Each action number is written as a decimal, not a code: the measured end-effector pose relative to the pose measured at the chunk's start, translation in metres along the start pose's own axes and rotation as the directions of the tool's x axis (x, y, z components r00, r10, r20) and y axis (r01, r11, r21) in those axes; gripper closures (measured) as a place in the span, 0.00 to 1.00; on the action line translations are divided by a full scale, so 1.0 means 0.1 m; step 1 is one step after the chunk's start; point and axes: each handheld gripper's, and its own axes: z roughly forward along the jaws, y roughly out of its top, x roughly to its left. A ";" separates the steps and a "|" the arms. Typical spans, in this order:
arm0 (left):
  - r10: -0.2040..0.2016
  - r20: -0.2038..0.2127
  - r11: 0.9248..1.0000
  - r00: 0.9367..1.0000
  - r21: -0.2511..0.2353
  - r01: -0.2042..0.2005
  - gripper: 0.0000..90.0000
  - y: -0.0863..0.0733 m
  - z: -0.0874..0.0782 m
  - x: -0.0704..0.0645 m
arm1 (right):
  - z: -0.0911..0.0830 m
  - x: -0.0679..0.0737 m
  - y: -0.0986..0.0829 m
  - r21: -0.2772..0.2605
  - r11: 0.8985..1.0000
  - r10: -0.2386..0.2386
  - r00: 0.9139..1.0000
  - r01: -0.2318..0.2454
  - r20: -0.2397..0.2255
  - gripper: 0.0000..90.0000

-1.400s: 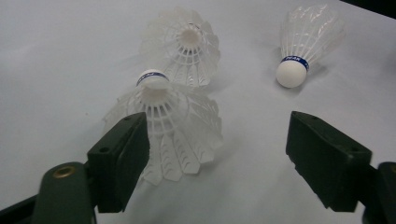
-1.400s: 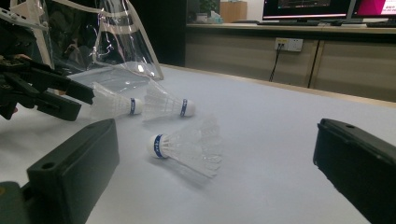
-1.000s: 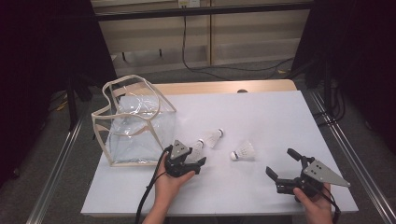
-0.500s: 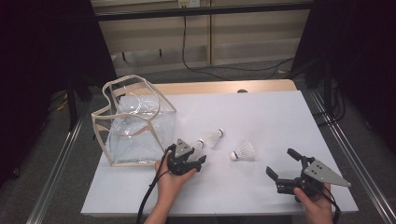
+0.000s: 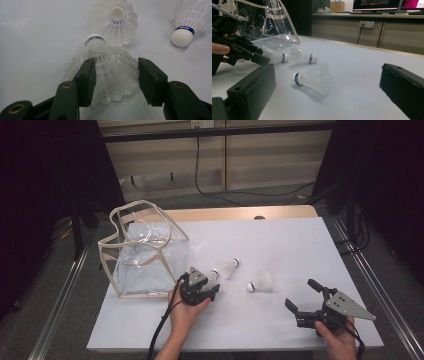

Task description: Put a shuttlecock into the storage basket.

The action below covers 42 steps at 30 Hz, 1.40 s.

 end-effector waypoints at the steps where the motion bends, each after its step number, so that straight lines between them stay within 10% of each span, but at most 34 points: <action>1: 0.000 0.000 1.000 1.000 0.000 0.000 0.56 0.00 0.00 0.00 | 0.00 0.00 0.00 0.000 1.000 0.000 1.000 0.000 0.000 0.01; 11: -0.019 -0.020 1.000 1.000 0.001 0.019 0.61 0.03 0.02 0.04 | -0.01 0.00 0.00 0.000 1.000 -0.001 1.000 0.001 -0.001 0.01; 26: -0.085 -0.007 0.996 0.996 -0.009 0.085 0.99 0.06 -0.04 0.07 | -0.02 -0.01 0.00 -0.004 1.000 0.001 1.000 -0.001 0.004 0.01; 42: -0.127 0.033 0.992 0.991 0.015 0.126 1.00 0.11 -0.15 0.10 | -0.03 -0.02 0.01 -0.005 1.000 0.003 1.000 -0.003 0.005 0.01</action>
